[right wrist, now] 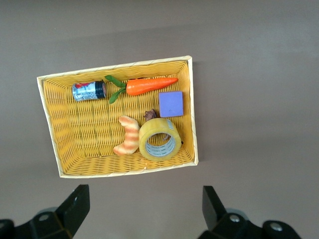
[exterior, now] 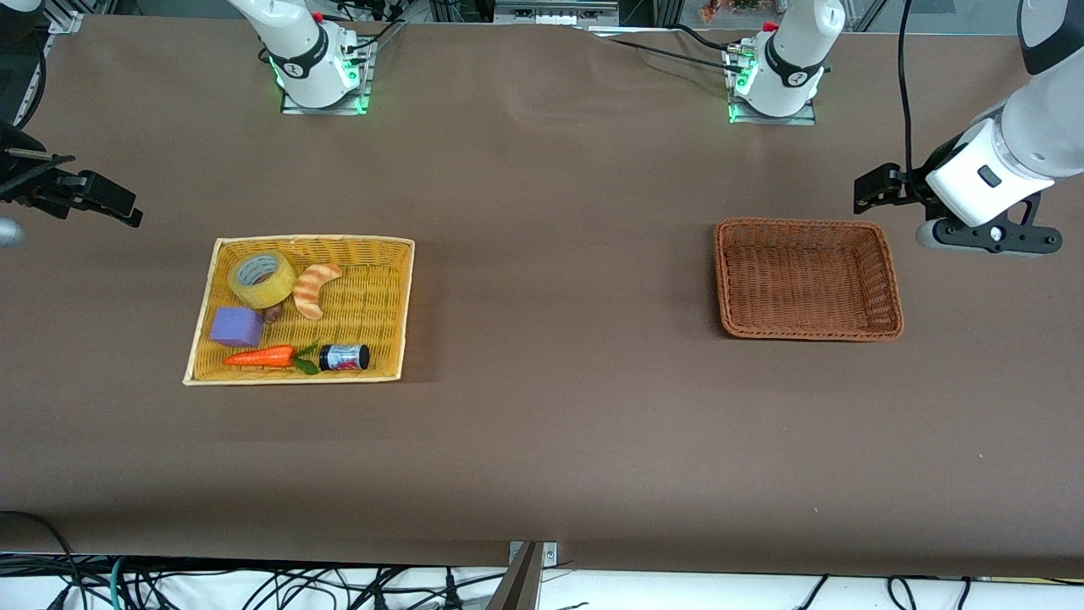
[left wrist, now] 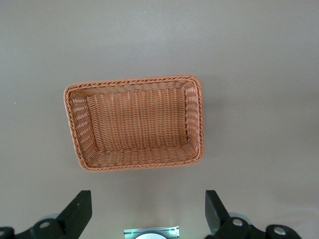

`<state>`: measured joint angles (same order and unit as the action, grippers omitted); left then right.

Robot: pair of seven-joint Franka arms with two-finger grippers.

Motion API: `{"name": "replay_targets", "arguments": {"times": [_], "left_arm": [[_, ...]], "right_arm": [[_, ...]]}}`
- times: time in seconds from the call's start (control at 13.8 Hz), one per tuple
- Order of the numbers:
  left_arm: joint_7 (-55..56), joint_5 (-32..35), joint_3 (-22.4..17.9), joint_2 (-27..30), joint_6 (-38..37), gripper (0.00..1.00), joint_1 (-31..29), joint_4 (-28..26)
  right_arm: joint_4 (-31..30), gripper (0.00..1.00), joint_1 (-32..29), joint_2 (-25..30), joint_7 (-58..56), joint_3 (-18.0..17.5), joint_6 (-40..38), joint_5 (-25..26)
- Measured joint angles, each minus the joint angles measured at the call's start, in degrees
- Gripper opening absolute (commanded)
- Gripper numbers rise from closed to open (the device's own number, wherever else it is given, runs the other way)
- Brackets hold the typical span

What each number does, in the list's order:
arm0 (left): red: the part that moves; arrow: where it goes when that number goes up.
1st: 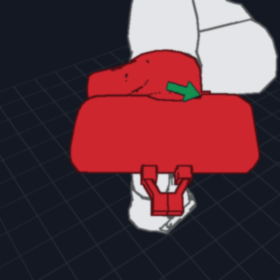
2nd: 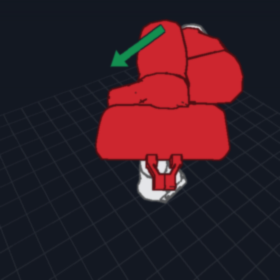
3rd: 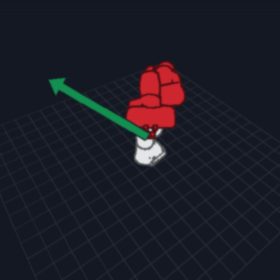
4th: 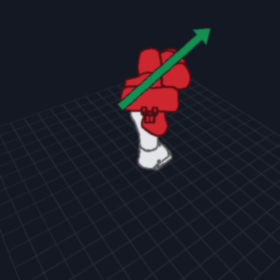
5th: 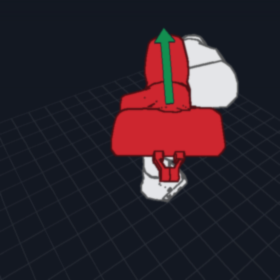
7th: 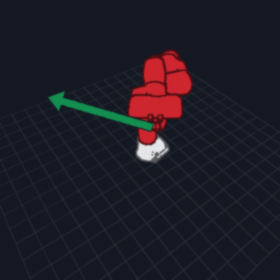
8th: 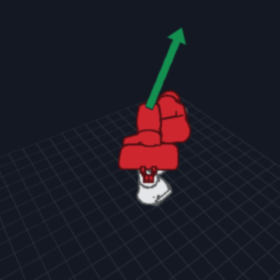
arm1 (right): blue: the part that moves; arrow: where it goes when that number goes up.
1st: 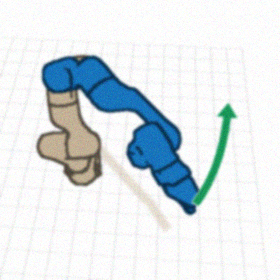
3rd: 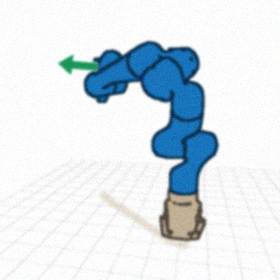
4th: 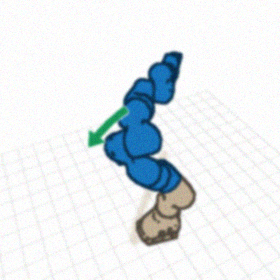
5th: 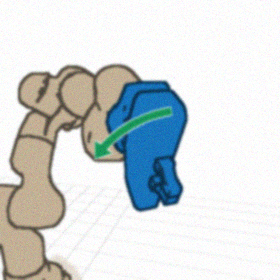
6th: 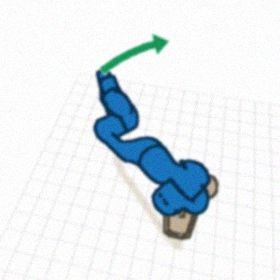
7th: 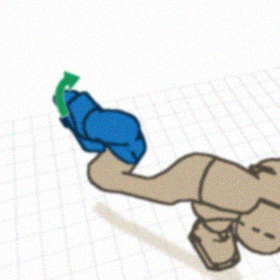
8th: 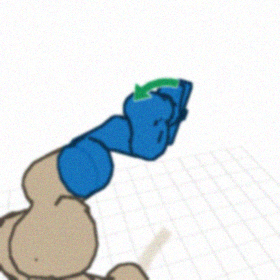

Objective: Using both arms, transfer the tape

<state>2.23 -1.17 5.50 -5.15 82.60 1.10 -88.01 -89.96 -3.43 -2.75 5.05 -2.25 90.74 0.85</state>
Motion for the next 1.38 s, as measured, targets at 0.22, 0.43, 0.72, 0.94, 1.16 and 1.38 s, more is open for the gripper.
{"name": "replay_targets", "arguments": {"times": [0.22, 0.43, 0.72, 0.94, 1.16, 1.38], "left_arm": [[0.0, 0.0, -0.01, 0.0, 0.0, 1.0, 0.0, 0.0], [0.0, 0.0, -0.04, 0.0, 0.0, 1.0, 0.0, 0.0], [0.0, 0.0, -0.04, 0.0, 0.0, 1.0, 0.0, 0.0], [0.0, -0.02, -0.04, 0.0, 0.0, 1.0, 0.0, 0.0], [0.0, -0.02, -0.04, 0.0, 0.0, 1.0, 0.0, 0.0], [0.0, -0.02, -0.04, 0.0, 0.0, 1.0, 0.0, 0.01]], "right_arm": [[0.0, 1.0, 0.0, 0.0, 0.0, 0.0, 0.0, 0.0], [0.0, 1.0, 0.0, -0.08, 0.0, 0.0, -0.01, 0.01], [0.0, 1.0, 0.0, -1.71, 0.0, 0.0, -0.02, 0.02], [-0.28, 1.0, 0.0, -4.27, 0.0, 0.0, 0.07, 0.04], [-4.73, 1.0, 0.13, -6.25, 0.0, -0.22, 6.22, 0.05], [-12.82, 1.0, 1.43, -7.49, 0.33, -0.63, 17.09, 0.05]]}}
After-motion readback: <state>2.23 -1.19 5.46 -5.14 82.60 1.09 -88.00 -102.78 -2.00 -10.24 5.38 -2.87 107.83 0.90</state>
